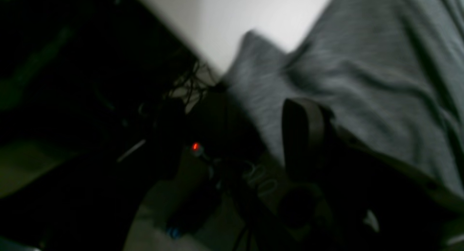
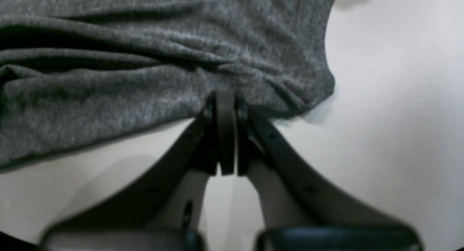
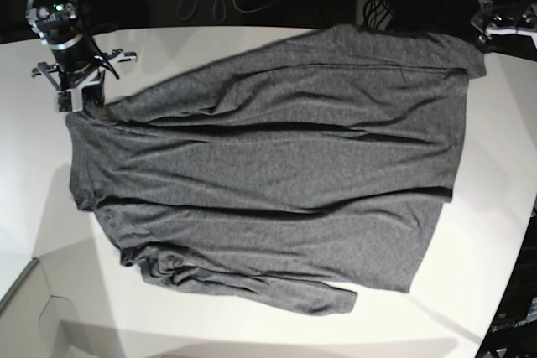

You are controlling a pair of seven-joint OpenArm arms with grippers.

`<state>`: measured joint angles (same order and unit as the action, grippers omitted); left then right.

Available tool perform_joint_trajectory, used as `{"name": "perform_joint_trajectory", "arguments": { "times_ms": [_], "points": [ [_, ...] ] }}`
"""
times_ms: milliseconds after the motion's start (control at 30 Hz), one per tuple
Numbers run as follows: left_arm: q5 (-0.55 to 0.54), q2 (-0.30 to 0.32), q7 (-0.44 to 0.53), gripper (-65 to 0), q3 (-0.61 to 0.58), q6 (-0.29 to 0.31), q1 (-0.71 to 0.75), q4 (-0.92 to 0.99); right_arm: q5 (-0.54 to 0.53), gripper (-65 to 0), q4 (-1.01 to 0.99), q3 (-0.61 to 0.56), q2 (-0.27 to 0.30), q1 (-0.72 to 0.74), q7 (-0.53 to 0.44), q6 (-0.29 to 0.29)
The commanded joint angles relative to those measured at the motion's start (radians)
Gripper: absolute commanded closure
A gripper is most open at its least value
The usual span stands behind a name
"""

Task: Layout the t-shirt on the table in an organized manner, then fold the t-shirt properly
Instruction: 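Pull the shirt edge with both grippers to stretch it flat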

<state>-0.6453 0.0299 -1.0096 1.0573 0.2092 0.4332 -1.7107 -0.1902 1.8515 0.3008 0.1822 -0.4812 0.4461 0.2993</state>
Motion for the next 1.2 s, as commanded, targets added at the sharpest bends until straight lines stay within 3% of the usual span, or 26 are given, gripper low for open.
{"name": "perform_joint_trajectory", "arguments": {
  "times_ms": [0, 133, 333, 833, 933, 1000, 1167],
  "points": [
    [-0.018, 0.014, 0.016, -40.9, 0.002, 0.02, -0.018, -0.002, -0.007, -0.8, 0.017, 0.005, 0.007, -0.001, -0.02, 0.001],
    [0.018, 0.014, 0.016, -40.9, 0.002, 0.074, -0.056, 0.022, -0.004, -0.8, 0.017, 0.008, -0.011, -0.004, -0.019, 0.001],
    [0.129, 0.005, 0.016, -40.9, 0.001, 0.075, -0.109, 0.024, -0.004, -0.7, 0.02, 0.007, -0.011, -0.026, -0.025, 0.001],
    [0.127, 0.011, 0.016, -40.5, -0.042, 0.075, -0.13, 0.146, -0.004, -0.6, 0.02, 0.007, -0.008, -0.027, -0.025, 0.001],
    [0.134, 0.012, 0.016, -40.2, -0.042, 0.118, -0.13, 0.154, -0.004, -0.6, 0.02, 0.008, -0.006, -0.027, -0.025, 0.001],
    [0.135, 0.014, 0.016, -37.2, -0.042, 0.157, -0.13, 0.156, -0.004, -0.6, 0.02, 0.01, -0.006, -0.027, -0.025, 0.001],
    [0.135, 0.014, 0.016, -20.2, -0.042, 0.187, -0.13, 0.156, -0.004, -0.5, 0.02, 0.008, -0.006, -0.027, -0.025, 0.001]
  ]
}}
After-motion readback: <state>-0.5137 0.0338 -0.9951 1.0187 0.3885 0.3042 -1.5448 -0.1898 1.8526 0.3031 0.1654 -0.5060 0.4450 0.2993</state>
